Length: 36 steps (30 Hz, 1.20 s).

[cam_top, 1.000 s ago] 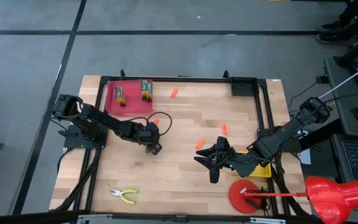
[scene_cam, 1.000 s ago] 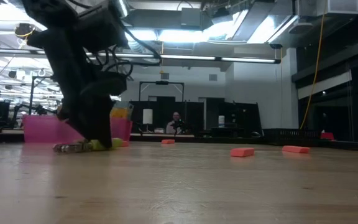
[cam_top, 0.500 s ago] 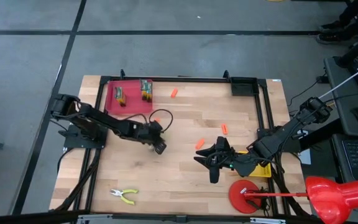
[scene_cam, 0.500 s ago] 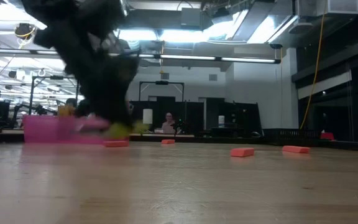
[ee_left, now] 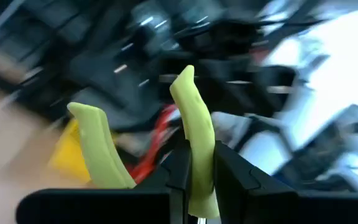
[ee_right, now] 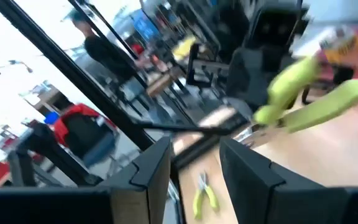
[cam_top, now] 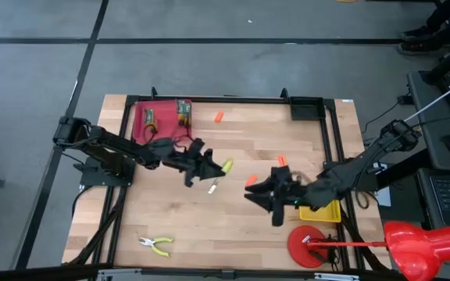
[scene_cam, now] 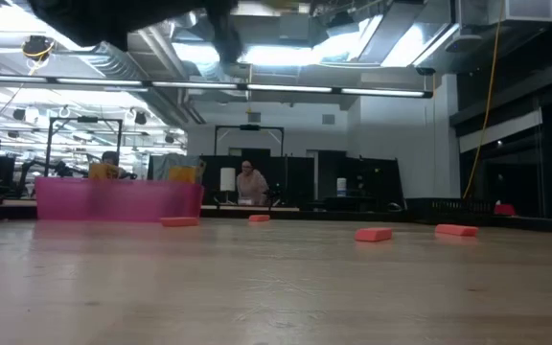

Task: Pick & Place School Supplies
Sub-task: Put the green hole puncher into the yellow bin

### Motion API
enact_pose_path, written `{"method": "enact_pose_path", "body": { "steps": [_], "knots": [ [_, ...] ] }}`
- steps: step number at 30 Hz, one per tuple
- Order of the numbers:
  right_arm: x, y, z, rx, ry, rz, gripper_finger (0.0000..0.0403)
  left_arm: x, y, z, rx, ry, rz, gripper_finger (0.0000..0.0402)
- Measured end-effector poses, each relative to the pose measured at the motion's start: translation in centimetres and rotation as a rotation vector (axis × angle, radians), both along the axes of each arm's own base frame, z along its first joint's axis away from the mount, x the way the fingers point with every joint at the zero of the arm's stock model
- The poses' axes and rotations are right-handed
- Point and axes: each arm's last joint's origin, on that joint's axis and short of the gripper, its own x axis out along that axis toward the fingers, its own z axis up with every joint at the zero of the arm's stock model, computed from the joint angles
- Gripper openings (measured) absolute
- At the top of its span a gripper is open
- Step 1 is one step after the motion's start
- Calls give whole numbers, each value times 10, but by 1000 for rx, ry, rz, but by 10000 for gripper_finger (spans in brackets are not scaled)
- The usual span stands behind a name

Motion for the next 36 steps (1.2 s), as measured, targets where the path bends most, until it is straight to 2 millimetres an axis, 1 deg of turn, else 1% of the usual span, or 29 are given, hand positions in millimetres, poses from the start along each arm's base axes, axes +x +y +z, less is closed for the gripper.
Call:
{"method": "enact_pose_path", "body": {
  "steps": [2,4,7,10,13,17,21,29,33,36],
  "knots": [
    [-5,-5,8,-20,-26,-8,144,-5,-1,6,-19,-92,-21,35],
    [-9,-9,12,-30,-24,-27,144,-9,-4,13,-41,-178,-36,35],
    [-7,-15,7,-23,24,-51,144,-9,-12,22,-51,-243,-47,35],
    [4,-21,0,8,51,-52,153,-5,-22,26,-43,-255,-57,35],
    [13,-28,-4,29,62,-48,175,2,-30,26,-42,-260,-40,35],
    [18,-36,-4,38,55,-61,216,8,-34,20,-40,-234,-4,35],
    [20,-40,-4,39,56,-72,248,9,-34,19,-40,-238,24,35],
    [26,-54,-5,23,67,-94,256,9,-33,19,-41,-242,59,35],
    [34,-61,-12,9,94,-93,256,12,-33,29,-29,-270,66,35],
    [41,-65,-13,18,73,-76,256,16,-34,33,-3,-269,61,35]
  ]
}}
